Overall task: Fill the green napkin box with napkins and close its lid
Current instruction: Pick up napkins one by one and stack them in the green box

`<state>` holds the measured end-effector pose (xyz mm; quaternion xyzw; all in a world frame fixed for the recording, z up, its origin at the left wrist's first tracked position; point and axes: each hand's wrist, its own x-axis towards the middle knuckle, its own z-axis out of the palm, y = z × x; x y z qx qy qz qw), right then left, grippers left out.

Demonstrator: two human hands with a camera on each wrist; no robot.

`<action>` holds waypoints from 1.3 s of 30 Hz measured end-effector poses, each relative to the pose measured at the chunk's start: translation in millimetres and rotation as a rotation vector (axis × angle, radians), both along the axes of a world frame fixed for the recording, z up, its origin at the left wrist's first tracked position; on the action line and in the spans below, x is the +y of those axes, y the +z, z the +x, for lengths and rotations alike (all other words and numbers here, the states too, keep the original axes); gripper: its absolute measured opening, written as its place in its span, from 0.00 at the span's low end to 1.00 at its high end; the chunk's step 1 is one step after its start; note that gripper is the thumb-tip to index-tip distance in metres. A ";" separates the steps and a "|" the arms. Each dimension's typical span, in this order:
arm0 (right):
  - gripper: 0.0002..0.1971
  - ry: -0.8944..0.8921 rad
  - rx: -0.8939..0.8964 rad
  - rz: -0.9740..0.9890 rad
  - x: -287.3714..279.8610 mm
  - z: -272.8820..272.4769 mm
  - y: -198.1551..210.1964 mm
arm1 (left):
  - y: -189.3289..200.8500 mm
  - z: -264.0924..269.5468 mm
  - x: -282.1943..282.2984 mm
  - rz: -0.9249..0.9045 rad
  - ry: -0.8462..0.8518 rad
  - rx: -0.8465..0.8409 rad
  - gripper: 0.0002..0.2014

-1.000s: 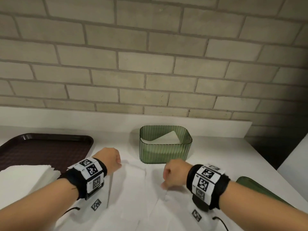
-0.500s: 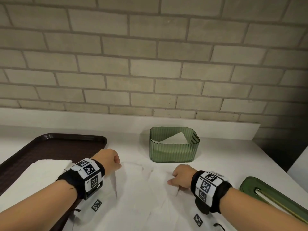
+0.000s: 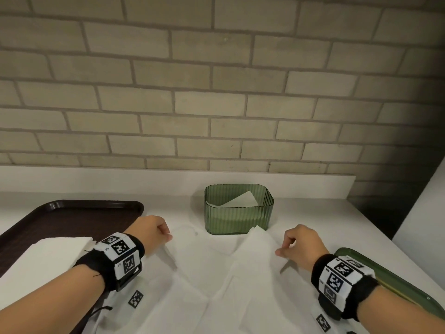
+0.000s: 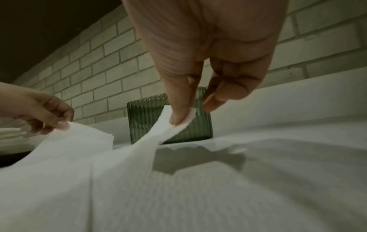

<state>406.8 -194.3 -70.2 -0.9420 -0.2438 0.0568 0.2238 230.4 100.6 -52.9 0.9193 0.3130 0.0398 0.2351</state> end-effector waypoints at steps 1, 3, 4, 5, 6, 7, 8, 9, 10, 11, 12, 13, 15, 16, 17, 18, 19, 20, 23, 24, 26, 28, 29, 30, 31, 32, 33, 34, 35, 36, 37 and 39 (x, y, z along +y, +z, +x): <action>0.18 -0.005 -0.008 0.033 -4.0 1.2 4.1 | 2.9 -0.2 1.5 -0.001 -0.004 -0.005 0.10; 0.18 -0.009 0.000 0.110 -11.5 3.8 14.6 | 9.8 -0.9 4.9 -0.001 -0.003 -0.025 0.09; 0.17 -0.009 0.012 0.146 -14.7 4.0 21.5 | 12.9 -1.6 6.4 0.001 0.000 -0.033 0.08; 0.16 -0.010 0.024 0.176 -17.7 4.0 28.4 | 15.6 -2.3 7.7 0.006 0.001 -0.038 0.08; 0.14 -0.007 0.027 0.191 -20.3 3.9 34.9 | 17.8 -3.2 8.6 0.010 -0.003 -0.039 0.08; 0.13 -0.005 0.023 0.193 -22.5 3.6 40.8 | 19.0 -4.0 9.6 0.011 -0.008 -0.037 0.08; 0.12 -0.003 0.019 0.191 -23.9 3.1 45.5 | 19.1 -5.2 10.1 0.008 -0.011 -0.028 0.08; 0.11 -0.007 0.030 0.192 -24.8 2.9 48.4 | 17.9 -6.4 11.1 0.000 -0.011 -0.014 0.08; 0.11 -0.013 0.057 0.190 -25.5 3.1 49.6 | 15.2 -7.6 11.5 -0.010 -0.008 0.000 0.08; 0.11 -0.027 0.093 0.177 -26.0 3.5 48.8 | 11.3 -8.6 12.2 -0.020 0.000 0.014 0.08; 0.11 -0.045 0.131 0.157 -26.0 3.6 46.6 | 7.6 -9.4 12.5 -0.026 0.006 0.027 0.08; 0.10 -0.067 0.169 0.141 -26.1 4.3 42.8 | 3.9 -10.0 12.5 -0.030 0.008 0.042 0.08; 0.09 -0.117 0.227 0.125 -26.3 7.1 33.4 | -0.8 -10.9 12.2 -0.037 0.006 0.067 0.07; 0.08 -0.148 0.245 0.119 -26.8 9.0 29.2 | -1.6 -11.3 11.9 -0.046 0.009 0.072 0.06; 0.08 -0.179 0.256 0.111 -27.6 11.1 25.7 | -1.5 -12.0 11.9 -0.053 0.011 0.076 0.05; 0.08 -0.207 0.266 0.113 -29.0 13.3 22.1 | -1.2 -12.8 11.9 -0.054 0.011 0.078 0.05; 0.08 -0.229 0.279 0.118 -30.6 14.6 19.1 | -1.5 -13.5 12.4 -0.052 0.010 0.076 0.06; 0.08 -0.240 0.296 0.124 -32.2 15.2 16.4 | -2.0 -14.2 12.8 -0.047 0.011 0.071 0.06; 0.10 -0.274 0.357 0.123 -37.5 15.2 7.4 | -7.7 -15.8 14.0 -0.019 0.024 0.075 0.06; 0.10 -0.298 0.377 0.122 -38.6 14.6 4.1 | -10.5 -15.8 13.9 -0.005 0.023 0.084 0.06; 0.13 -0.343 0.414 0.104 -39.3 12.0 -0.7 | -16.9 -15.9 13.2 0.014 0.012 0.099 0.11; 0.16 -0.354 0.440 0.060 -38.9 12.3 -5.7 | -22.3 -15.4 11.8 0.016 0.010 0.112 0.14; 0.16 -0.366 0.443 0.054 -37.4 12.1 -6.0 | -24.7 -14.9 11.4 0.014 0.014 0.115 0.14; 0.15 -0.374 0.435 0.044 -35.4 12.7 -6.0 | -26.5 -14.2 11.1 0.017 0.016 0.118 0.14; 0.12 -0.355 0.398 -0.016 -33.9 13.8 -5.3 | -28.4 -13.3 11.3 0.024 0.014 0.125 0.14; 0.12 -0.324 0.341 -0.102 -33.3 15.3 -4.5 | -29.9 -12.6 11.8 0.034 0.014 0.136 0.14; 0.16 -0.303 0.284 -0.173 -32.5 16.0 -3.3 | -31.0 -11.8 12.6 0.045 0.015 0.145 0.14; 0.19 -0.301 0.251 -0.189 -32.2 16.0 -3.5 | -31.8 -11.2 12.9 0.055 0.018 0.152 0.14; 0.21 -0.300 0.243 -0.179 -31.5 15.9 -3.5 | -32.3 -10.7 13.2 0.064 0.019 0.156 0.14; 0.21 -0.296 0.231 -0.177 -31.0 16.3 -4.8 | -32.9 -10.6 13.2 0.073 0.016 0.162 0.13; 0.20 -0.288 0.223 -0.199 -29.5 16.6 -5.5 | -33.3 -10.4 12.6 0.083 0.009 0.169 0.12; 0.14 -0.270 0.205 -0.202 -28.2 19.5 -9.2 | -32.4 -10.5 10.2 0.111 -0.004 0.181 0.10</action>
